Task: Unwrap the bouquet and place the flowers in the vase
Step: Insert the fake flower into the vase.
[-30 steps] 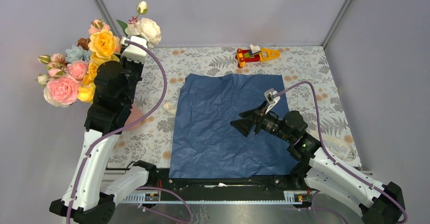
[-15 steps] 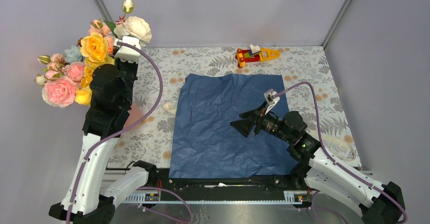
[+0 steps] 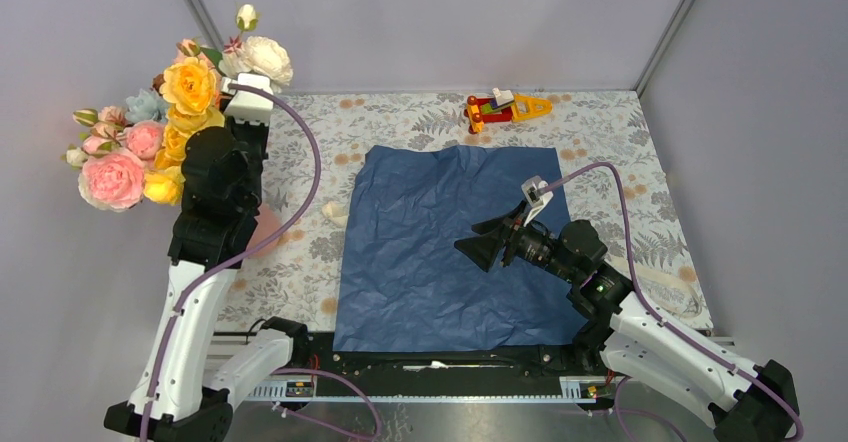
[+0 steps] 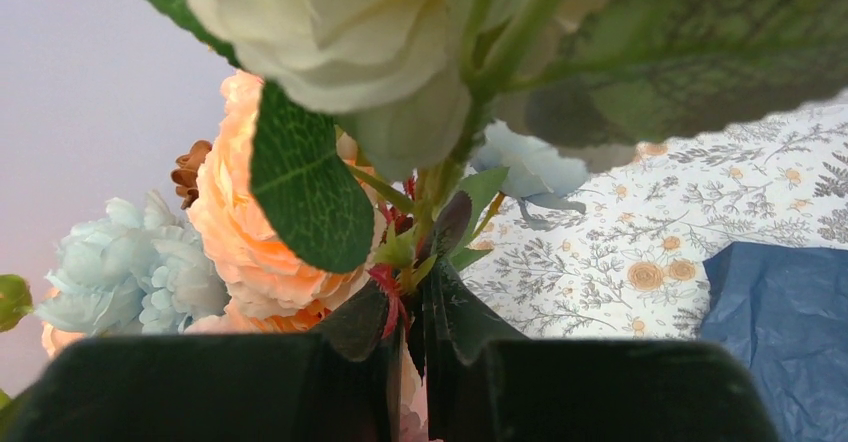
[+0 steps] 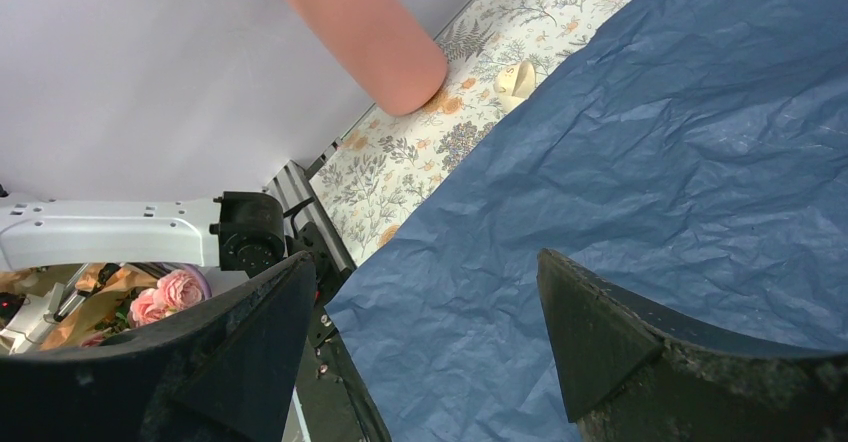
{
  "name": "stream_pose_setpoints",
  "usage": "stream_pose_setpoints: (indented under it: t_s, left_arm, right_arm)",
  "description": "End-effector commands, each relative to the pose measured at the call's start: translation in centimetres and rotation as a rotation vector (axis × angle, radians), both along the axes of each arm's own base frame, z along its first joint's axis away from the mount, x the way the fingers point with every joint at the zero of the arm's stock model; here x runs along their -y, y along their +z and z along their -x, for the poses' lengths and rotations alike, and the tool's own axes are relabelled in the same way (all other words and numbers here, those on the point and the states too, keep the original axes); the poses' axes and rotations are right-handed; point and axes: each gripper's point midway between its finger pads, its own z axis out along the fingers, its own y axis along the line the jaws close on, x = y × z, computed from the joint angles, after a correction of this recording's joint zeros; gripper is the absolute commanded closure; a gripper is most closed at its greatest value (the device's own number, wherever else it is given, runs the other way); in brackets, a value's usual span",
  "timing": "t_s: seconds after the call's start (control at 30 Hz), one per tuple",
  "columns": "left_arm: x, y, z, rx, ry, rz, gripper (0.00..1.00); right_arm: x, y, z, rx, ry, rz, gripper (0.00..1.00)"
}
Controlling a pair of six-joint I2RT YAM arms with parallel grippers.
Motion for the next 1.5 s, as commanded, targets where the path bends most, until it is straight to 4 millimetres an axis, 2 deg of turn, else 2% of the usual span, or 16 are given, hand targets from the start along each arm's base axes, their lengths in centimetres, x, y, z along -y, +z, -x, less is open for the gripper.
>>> stream_pose_setpoints:
  t_s: [0.0,0.27,0.57,0.7,0.8,0.87,1.1,1.27,1.47]
  left_arm:
    - [-1.2,0.5,0.4,0.051,0.047,0.045,1.00]
    - [-1.1,-1.1,0.5,0.030,0.026,0.080,1.00]
    - [-0.1,-0.5,0.8,0.039,-0.035,0.094,1.00]
    - [-0.1,-0.5,1.0,0.038,-0.035,0.094,0.87]
    - [0.0,-0.1,1.2,0.047,-0.046,0.093,0.71]
    - [0.1,0.1,1.3,0.050,-0.052,0.094,0.63]
    - [2.1,0.7,2.3,0.052,-0.181,0.098,0.49]
    - [3.1,1.1,3.4,0.063,-0.252,0.102,0.42]
    - [4.1,0.6,3.8,0.045,-0.309,0.106,0.37]
  right_arm:
    - [-0.1,1.6,0.1,0.045,0.004,-0.042,0.13]
    - [0.0,1.5,0.2,0.044,0.006,-0.041,0.13]
    - [0.0,1.6,0.2,0.043,0.006,-0.048,0.13]
    - [0.0,1.5,0.3,0.042,0.006,-0.048,0.13]
    - [0.1,1.6,0.3,0.044,0.005,-0.049,0.13]
    - [0.1,1.6,0.3,0.043,0.005,-0.050,0.13]
    - [0.1,1.5,0.3,0.042,0.003,-0.050,0.13]
    - [0.2,1.5,0.3,0.043,0.002,-0.052,0.13]
    - [0.1,1.5,0.4,0.042,0.003,-0.054,0.12]
